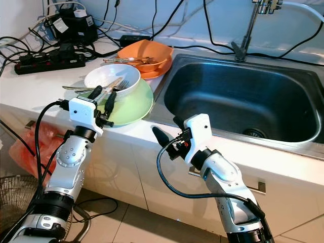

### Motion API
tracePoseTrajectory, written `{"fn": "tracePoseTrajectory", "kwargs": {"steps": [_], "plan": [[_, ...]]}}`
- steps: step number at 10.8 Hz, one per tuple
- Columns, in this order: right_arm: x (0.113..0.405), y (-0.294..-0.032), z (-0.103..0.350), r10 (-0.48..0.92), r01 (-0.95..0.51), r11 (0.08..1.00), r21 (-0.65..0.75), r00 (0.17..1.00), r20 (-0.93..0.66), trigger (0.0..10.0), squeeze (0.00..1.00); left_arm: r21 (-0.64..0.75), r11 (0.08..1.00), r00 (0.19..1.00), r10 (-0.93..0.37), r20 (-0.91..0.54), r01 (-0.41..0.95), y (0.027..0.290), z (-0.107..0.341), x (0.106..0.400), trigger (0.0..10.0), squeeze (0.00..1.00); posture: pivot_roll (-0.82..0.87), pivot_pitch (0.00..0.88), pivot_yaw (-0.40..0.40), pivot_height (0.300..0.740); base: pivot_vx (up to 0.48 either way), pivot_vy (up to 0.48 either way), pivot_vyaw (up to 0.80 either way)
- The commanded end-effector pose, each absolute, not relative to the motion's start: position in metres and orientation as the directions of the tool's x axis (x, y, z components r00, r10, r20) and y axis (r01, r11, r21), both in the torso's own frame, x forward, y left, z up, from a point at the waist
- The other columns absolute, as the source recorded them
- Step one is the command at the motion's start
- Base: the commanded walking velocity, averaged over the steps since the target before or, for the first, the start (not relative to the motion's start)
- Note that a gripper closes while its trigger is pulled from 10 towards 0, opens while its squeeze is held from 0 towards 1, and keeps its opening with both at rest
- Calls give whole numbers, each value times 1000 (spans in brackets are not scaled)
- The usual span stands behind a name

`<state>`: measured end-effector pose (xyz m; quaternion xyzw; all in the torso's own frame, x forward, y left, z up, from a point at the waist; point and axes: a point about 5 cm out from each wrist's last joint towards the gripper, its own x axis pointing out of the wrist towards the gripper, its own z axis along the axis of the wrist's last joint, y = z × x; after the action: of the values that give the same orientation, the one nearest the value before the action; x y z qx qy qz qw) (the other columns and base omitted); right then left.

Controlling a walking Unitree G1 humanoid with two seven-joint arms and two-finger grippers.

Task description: Kitchen organization

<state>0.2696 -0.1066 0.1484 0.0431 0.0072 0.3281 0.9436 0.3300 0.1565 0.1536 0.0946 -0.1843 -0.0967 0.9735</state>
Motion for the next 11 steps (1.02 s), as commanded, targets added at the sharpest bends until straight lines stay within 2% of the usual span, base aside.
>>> {"fn": "tracePoseTrajectory", "kwargs": {"steps": [1, 6, 9, 11], "plan": [[269, -108, 152, 619, -619, 780, 93, 785, 28, 10000, 0, 217, 964, 910, -225, 348, 155, 157, 156, 332, 0, 0, 21, 28, 53, 740, 0, 0, 0], [271, -108, 153, 571, -573, 812, 108, 819, 55, 10000, 0, 229, 959, 894, -244, 376, 165, 153, 165, 333, 0, 0, 21, 32, 58, 740, 0, 0, 0], [272, -110, 152, 545, -545, 832, 106, 838, 33, 10000, 0, 300, 943, 864, -266, 427, 142, 151, 175, 329, 0, 0, 22, 36, 57, 740, 0, 0, 0], [279, -117, 152, 484, -486, 869, 96, 874, 45, 10000, 0, 282, 946, 833, -283, 476, 160, 148, 189, 326, 0, 0, 22, 36, 57, 740, 0, 0, 0]]}}
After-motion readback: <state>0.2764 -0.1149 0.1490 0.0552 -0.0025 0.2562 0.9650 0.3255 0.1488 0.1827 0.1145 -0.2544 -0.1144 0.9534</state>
